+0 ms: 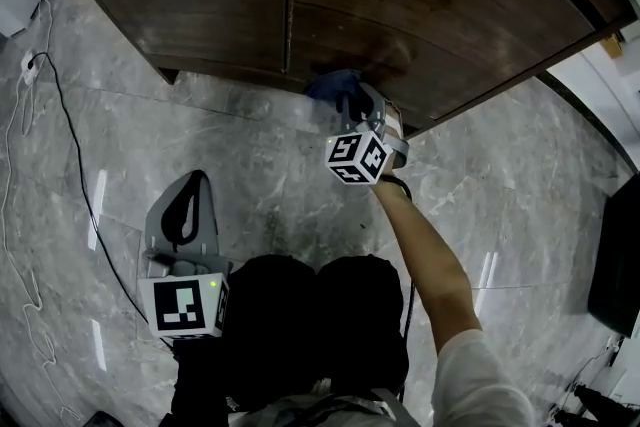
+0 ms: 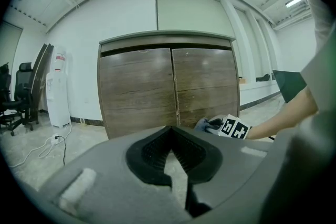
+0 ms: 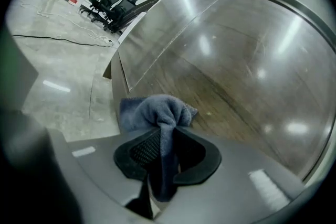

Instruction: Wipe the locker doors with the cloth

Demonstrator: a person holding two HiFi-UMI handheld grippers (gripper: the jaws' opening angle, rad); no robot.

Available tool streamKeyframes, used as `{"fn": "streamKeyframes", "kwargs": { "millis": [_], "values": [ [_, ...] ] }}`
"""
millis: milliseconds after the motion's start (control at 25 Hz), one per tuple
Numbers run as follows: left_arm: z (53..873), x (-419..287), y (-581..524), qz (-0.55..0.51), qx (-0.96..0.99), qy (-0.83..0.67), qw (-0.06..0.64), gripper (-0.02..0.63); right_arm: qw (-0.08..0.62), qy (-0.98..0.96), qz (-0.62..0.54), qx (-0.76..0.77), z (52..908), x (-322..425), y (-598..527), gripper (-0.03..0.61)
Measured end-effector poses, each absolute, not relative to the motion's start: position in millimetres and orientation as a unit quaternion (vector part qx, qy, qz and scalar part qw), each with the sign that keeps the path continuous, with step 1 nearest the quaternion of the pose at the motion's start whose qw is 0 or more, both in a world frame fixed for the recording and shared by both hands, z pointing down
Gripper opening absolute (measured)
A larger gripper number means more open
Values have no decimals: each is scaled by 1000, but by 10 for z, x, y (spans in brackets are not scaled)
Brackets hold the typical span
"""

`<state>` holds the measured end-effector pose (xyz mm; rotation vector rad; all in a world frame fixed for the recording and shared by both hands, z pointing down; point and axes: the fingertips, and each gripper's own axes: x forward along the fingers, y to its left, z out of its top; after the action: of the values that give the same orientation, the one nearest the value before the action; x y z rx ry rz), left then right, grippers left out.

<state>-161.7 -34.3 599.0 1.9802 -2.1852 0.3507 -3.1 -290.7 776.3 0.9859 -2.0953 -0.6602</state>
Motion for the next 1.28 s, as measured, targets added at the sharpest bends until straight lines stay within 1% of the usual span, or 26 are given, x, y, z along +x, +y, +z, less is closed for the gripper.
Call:
{"fn": "streamKeyframes", "kwargs": {
  "millis": [120,360,760,880,1000,1080,1280],
  "values": [
    [5999,-1642,-336,119,663,-734,90,2,325,-818,-273,387,7357,-133,-2905,71],
    [5920,-1633,-390,110,669,-730,85,2,253,-824,-318,394,6245,-404,-2874,72],
    [5828,-1800,-318,103,660,-741,75,2,140,-826,-355,414,4396,-719,-2828,72],
    [5830,-1852,-284,101,654,-746,75,2,110,-824,-370,415,3974,-857,-2799,72],
    [5824,-1879,-266,99,656,-745,71,3,92,-823,-371,420,3771,-985,-2793,72],
    [5826,-1908,-246,97,655,-746,71,2,88,-822,-370,424,3791,-1051,-2785,72],
    [5857,-1992,-169,98,648,-750,82,2,111,-820,-357,433,4320,-1087,-2793,72]
  ]
}}
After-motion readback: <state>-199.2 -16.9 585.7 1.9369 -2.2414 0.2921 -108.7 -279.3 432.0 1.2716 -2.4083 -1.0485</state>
